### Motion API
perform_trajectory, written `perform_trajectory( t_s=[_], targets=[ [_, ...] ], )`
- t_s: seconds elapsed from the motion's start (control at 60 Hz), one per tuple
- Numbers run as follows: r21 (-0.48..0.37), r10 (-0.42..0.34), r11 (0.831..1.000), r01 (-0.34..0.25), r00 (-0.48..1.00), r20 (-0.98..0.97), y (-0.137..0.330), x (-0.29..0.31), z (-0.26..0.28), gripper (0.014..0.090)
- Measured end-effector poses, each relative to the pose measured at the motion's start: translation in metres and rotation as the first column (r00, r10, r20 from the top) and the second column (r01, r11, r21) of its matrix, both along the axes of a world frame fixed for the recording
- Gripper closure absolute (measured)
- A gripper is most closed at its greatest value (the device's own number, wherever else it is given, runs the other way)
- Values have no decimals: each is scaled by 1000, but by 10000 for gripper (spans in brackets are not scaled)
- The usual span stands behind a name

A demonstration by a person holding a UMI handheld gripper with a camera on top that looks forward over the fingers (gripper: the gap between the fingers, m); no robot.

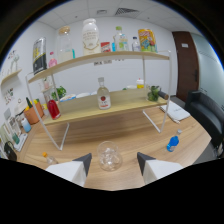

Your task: Make me a cup of Mount Fuji.

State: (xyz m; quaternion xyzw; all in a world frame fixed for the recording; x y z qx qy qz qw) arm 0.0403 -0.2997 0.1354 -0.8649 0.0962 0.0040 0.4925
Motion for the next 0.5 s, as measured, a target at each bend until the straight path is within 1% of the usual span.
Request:
perform_trajectory(
  t_s=[0.05,0.1,0.167,0.217,0.267,0.367,0.417,0.5],
  targets=[
    [7,-4,1000,4,1000,-9,4,-13,18,199],
    [32,0,999,0,1000,-9,11,-26,44,197],
    [88,19,996,-18,1000,-8,23,-43,86,195],
    [143,31,989,-31,1000,3,34,-53,120,192],
    [193,45,980,-48,999,21,48,-62,151,194],
    [282,77,955,-93,995,68,74,-82,207,195],
    [322,92,940,-115,992,85,90,-89,228,196],
    [363,98,922,-137,988,123,118,-99,252,190]
  ],
)
